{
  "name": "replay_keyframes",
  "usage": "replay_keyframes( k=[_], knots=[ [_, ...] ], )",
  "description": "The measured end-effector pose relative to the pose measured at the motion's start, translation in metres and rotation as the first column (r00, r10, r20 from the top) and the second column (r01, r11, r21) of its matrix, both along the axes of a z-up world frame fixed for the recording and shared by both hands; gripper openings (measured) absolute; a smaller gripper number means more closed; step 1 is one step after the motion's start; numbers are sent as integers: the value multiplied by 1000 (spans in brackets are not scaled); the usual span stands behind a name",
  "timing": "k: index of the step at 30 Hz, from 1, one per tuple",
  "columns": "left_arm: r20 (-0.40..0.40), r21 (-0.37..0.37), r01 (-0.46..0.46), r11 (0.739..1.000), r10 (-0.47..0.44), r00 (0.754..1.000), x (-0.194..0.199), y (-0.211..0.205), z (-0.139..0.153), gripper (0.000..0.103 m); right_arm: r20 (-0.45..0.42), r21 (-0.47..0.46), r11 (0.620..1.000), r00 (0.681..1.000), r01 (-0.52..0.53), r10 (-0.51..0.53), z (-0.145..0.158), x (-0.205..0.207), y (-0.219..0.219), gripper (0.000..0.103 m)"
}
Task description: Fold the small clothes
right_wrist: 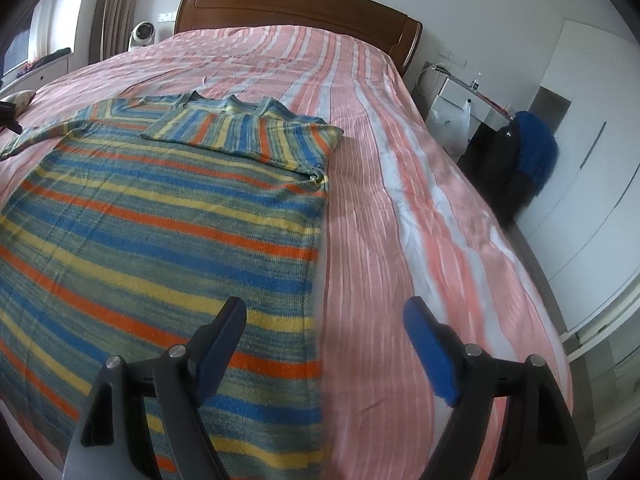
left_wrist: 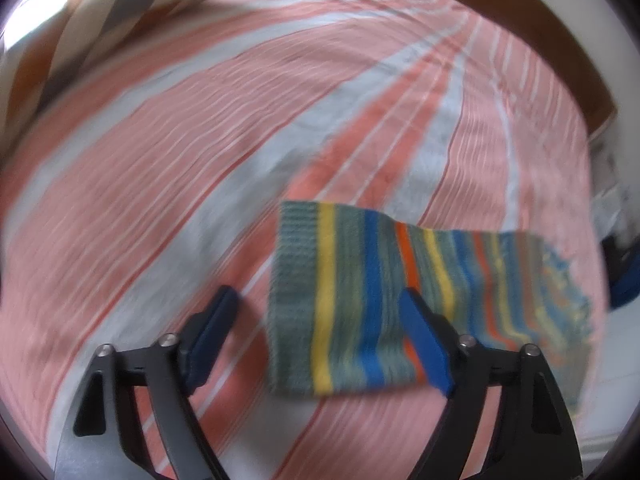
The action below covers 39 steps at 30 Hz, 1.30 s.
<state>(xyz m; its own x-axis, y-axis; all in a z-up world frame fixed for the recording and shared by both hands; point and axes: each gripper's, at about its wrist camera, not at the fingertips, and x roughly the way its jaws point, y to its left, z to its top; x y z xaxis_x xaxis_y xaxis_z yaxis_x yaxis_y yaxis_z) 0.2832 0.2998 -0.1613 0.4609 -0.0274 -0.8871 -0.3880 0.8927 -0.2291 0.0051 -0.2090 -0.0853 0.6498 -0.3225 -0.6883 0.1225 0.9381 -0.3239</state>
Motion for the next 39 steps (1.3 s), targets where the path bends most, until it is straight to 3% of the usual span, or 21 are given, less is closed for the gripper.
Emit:
replay_keyframes(
  k=[1, 2, 4, 8, 11, 13, 15, 18, 20, 22, 24, 29, 31, 32, 33, 34, 37, 39],
  knots=[
    [-5, 51, 5, 999, -5, 1000, 1, -7, 2, 20, -1, 2, 1000, 1000, 0, 0, 0, 0, 0, 80],
    [-8, 65, 17, 998, -16, 1000, 3, -11, 3, 3, -1, 7, 1000, 1000, -1, 1, -1, 1, -1, 80],
    [7, 86, 18, 996, -18, 1000, 3, -20, 14, 2, 5, 19, 1000, 1000, -3, 2, 0, 1, -3, 80],
    [127, 215, 143, 966, -173, 977, 8, -76, 83, 2, 38, 42, 999, 999, -9, 7, 4, -2, -9, 80],
    [224, 266, 268, 926, -329, 917, 13, -144, 142, 2, 48, 68, 998, 999, -9, 6, 6, -2, -14, 80],
    [264, 312, 366, 877, -450, 853, 16, -204, 169, 2, 47, 85, 996, 999, -12, 8, 7, -2, -17, 80],
    [277, 335, 446, 830, -540, 795, 16, -254, 179, 3, 50, 89, 996, 999, -11, 7, 7, -4, -19, 80],
    [230, 345, 575, 742, -661, 714, 19, -330, 161, 18, 61, 90, 996, 998, -6, 1, 8, -7, -24, 80],
    [131, 363, 642, 675, -719, 682, 21, -373, 130, 89, 63, 89, 996, 998, -2, -4, 7, -8, -27, 80],
    [134, 389, 639, 664, -727, 674, 17, -385, 114, 92, 63, 96, 995, 998, 10, -17, 7, -10, -33, 80],
    [130, 334, 648, 684, -715, 687, 22, -376, 99, 92, 67, 105, 994, 997, 24, -31, 9, -12, -40, 80],
    [99, 265, 515, 815, -554, 826, 30, -310, 70, 92, 57, 123, 992, 997, 42, -49, 4, -11, -51, 80],
    [24, 272, 479, 834, -504, 864, 32, -288, 42, 92, 47, 134, 990, 998, 41, -48, 2, -8, -52, 80],
    [-60, 319, 451, 834, -457, 887, 30, -270, 19, 92, 42, 141, 989, 998, 38, -45, 0, -6, -52, 80],
    [-112, 359, 432, 828, -421, 900, 26, -260, 3, 92, 40, 144, 989, 998, 36, -42, 0, -6, -52, 80],
    [-112, 359, 415, 836, -403, 908, 18, -245, -8, 96, 40, 145, 989, 998, 33, -39, -1, -6, -51, 80],
    [-30, 280, 335, 900, -340, 940, -5, -205, -3, 101, 42, 141, 989, 998, 32, -38, -1, -8, -51, 80],
    [-12, 270, 296, 916, -304, 953, -22, -190, 8, 99, 41, 138, 990, 998, 41, -47, -2, -7, -54, 80]
  ],
)
